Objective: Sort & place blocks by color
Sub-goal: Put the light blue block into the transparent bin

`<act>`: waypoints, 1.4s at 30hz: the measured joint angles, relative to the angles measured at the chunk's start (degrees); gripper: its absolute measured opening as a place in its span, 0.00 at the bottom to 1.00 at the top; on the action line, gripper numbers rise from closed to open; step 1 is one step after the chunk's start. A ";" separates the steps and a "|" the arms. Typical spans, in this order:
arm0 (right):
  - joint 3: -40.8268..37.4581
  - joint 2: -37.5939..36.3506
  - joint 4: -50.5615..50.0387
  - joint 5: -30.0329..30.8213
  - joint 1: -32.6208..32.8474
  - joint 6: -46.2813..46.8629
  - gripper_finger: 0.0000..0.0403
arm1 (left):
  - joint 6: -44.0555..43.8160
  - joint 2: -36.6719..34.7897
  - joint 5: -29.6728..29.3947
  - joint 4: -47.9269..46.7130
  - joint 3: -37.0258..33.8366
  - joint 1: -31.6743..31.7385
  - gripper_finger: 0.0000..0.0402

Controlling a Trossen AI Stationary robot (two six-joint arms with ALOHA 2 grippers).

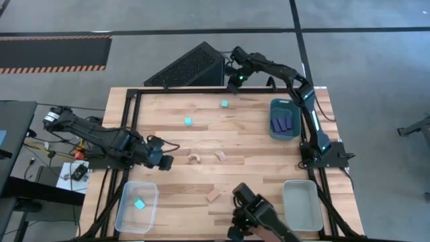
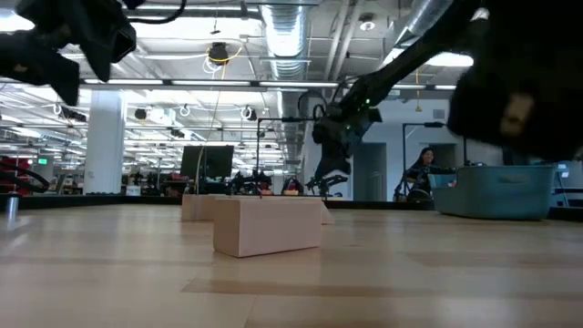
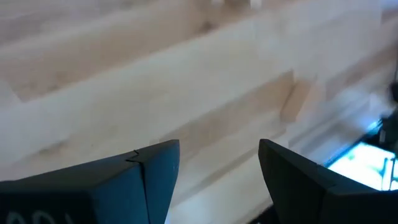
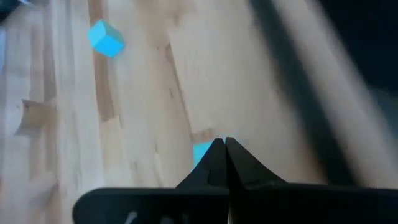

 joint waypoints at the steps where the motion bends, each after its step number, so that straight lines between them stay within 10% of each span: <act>1: -0.12 0.55 -1.04 -0.40 0.25 0.49 0.00 | 0.06 0.00 -0.92 0.04 0.00 0.82 0.51; 8: -0.08 3.66 -4.88 8.64 3.70 -1.68 0.00 | 5.61 0.02 1.32 6.15 0.00 5.73 0.51; 27: 0.01 3.70 -2.34 7.84 4.40 -2.72 0.00 | 3.72 0.71 -7.45 10.74 0.06 7.21 0.51; 42: -0.06 5.11 -5.26 12.74 7.74 -5.55 0.00 | 7.03 14.18 0.29 22.58 0.04 7.08 0.51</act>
